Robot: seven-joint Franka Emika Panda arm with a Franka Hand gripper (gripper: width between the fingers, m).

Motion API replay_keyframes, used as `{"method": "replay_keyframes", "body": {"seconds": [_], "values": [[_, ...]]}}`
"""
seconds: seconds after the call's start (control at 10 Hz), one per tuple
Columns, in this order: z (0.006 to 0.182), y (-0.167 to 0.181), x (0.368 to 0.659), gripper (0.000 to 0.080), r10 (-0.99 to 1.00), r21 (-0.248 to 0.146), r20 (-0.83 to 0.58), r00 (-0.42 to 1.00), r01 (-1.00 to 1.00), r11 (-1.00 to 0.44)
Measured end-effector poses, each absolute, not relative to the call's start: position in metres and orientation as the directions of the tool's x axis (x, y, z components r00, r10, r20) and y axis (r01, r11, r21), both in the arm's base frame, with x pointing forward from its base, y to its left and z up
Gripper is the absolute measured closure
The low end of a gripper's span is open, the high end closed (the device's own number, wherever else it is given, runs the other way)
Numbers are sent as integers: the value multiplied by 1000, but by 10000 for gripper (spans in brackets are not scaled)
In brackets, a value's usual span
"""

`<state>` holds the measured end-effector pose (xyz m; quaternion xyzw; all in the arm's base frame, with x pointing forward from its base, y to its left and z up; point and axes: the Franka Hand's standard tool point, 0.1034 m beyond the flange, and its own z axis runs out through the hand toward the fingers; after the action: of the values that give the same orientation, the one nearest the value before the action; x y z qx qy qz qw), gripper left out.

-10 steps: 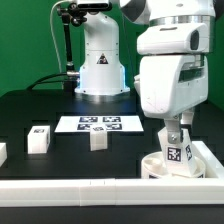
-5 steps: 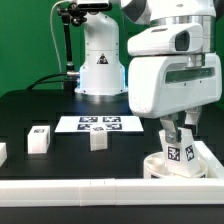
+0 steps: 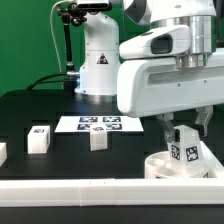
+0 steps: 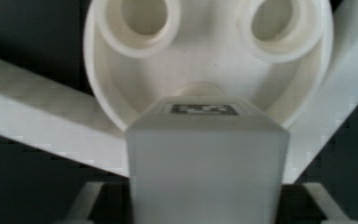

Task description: Assemble stool

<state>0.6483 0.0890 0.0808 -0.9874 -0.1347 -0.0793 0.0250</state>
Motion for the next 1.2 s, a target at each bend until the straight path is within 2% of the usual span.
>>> {"method": "replay_keyframes", "body": {"seconds": [0.2,0.4,0.6,1.2], "values": [[80,95,649,456,50,-86,167,985,65,-994],[79,99,648,456,-100,-111,158,982,-83,-990],[79,100,647,456,-285,-127,134,949,-269,-955],[79,99,646,456,-565,-170,72,822,-548,-819]]}}
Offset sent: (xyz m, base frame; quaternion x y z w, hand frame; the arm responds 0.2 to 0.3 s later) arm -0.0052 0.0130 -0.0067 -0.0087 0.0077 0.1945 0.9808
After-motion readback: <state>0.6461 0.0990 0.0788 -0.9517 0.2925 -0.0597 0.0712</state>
